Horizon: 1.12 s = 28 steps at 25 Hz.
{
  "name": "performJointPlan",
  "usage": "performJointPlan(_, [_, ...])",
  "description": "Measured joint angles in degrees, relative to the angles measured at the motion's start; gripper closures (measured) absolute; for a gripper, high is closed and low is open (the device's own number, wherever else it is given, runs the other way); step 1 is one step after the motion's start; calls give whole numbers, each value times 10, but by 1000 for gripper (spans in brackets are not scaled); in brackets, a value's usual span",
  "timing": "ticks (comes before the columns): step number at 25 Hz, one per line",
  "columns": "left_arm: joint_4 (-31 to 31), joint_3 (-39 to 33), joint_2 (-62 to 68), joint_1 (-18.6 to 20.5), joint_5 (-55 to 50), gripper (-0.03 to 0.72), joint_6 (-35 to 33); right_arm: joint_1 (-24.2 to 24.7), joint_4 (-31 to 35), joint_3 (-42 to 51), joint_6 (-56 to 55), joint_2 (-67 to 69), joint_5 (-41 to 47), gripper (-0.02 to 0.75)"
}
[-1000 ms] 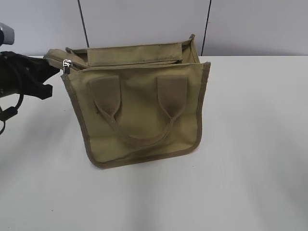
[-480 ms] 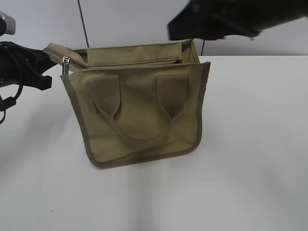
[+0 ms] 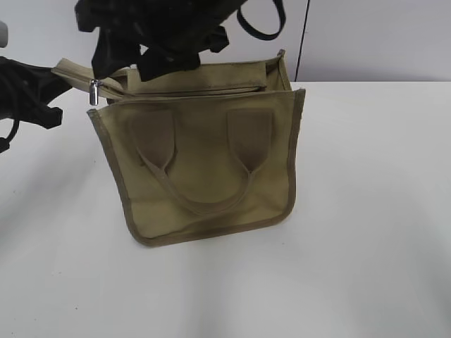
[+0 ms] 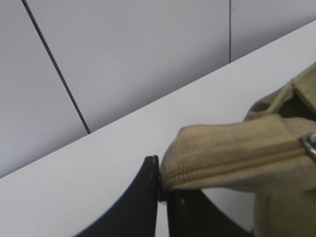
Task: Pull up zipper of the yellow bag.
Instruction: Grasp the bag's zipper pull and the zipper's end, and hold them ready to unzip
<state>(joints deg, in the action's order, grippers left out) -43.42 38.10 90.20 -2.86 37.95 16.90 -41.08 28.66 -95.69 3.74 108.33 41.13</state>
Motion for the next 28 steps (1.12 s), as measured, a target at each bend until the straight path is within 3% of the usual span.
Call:
performJointPlan(9, [-20,0,0,8,18,680,2,-18,2,-143,-58,108,53,338])
performJointPlan(20, [-31,0,0,9,29,680,13,-18,3,-150,-101,158,15,342])
performJointPlan(28, [-66,0,0,9,58,680,27,-18,3,-151,-146,184,-9,393])
